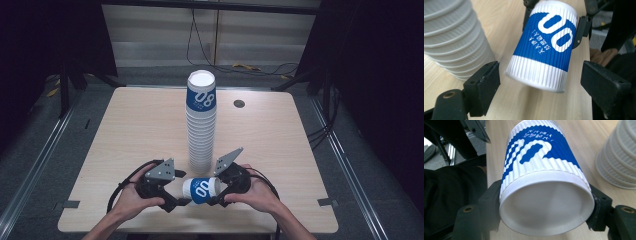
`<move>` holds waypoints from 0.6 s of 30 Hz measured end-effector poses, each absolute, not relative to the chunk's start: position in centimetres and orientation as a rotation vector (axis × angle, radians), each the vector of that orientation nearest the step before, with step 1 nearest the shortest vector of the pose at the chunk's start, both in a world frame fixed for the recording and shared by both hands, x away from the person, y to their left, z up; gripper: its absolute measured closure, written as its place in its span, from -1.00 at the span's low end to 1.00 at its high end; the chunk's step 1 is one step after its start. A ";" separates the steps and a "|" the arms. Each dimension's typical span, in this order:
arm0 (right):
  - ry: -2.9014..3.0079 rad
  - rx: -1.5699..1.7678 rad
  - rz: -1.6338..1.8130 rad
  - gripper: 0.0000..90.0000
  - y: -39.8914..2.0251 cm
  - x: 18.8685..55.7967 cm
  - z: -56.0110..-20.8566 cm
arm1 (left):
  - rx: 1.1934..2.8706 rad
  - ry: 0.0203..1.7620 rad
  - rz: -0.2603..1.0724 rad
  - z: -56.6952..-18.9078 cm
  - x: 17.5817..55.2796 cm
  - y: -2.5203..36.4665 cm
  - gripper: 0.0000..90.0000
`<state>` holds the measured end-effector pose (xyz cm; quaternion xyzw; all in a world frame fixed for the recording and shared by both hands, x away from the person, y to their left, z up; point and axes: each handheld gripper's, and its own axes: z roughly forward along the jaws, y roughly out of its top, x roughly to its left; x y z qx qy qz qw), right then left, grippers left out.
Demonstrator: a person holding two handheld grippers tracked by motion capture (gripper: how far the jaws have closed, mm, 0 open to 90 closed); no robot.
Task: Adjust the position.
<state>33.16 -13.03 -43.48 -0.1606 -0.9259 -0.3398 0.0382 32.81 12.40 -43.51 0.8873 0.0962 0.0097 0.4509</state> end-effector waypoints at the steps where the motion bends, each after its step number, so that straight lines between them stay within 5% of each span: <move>1: -2.831 -0.511 -1.041 -0.35 -13.1 33.2 -43.5 | 2.172 0.260 0.017 -43.6 32.9 12.6 -0.64; 18: -2.779 -0.636 -1.254 -0.35 -15.1 33.2 -43.7 | 1.980 0.351 0.034 -44.5 33.5 14.4 -0.61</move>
